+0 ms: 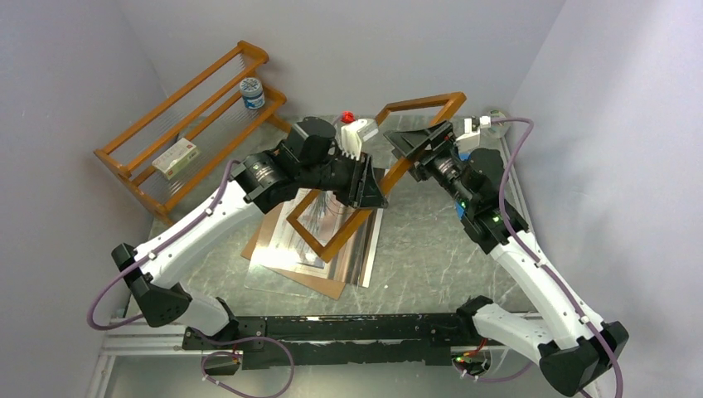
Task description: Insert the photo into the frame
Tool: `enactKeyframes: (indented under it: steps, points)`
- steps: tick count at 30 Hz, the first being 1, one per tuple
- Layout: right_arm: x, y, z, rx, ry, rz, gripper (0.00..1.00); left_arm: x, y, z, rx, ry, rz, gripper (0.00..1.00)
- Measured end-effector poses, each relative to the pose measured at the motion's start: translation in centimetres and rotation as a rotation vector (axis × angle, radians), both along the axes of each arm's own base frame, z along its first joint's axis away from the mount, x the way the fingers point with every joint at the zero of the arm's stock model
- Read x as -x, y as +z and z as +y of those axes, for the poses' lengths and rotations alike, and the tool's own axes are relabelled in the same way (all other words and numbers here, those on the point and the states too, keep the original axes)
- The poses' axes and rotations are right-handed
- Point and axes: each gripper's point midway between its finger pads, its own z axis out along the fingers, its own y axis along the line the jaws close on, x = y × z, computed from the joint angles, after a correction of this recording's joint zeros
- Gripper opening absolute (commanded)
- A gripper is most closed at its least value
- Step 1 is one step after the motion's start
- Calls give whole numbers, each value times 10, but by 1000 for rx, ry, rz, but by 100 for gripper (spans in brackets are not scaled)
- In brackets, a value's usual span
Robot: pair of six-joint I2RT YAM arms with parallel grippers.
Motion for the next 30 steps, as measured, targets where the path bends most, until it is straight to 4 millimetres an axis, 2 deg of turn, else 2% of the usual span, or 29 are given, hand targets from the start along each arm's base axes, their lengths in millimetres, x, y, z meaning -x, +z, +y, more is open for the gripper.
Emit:
enactKeyframes:
  steps: [4,9,15,18,21,24,26,29,30]
  points:
    - [6,2,-2,-27,5,-40,93,5,19,-2,70,5,14,3]
    - [19,8,-9,-70,6,-106,91,5,43,-2,166,30,14,3]
    - [27,25,-12,-111,8,-172,86,4,52,-2,246,31,75,2]
    - [25,27,-10,-114,19,-184,84,5,52,-4,273,22,119,3]
    - [21,23,-4,-105,39,-179,72,8,56,-7,308,0,157,2]
    - [19,21,2,-107,62,-170,48,11,56,-10,329,-16,188,3]
    - [19,24,3,-108,66,-179,37,10,52,-10,332,-12,215,2]
    - [20,26,3,-108,67,-183,29,9,48,-11,333,-7,235,3]
    - [20,26,3,-119,69,-169,32,9,47,-11,334,-5,235,2]
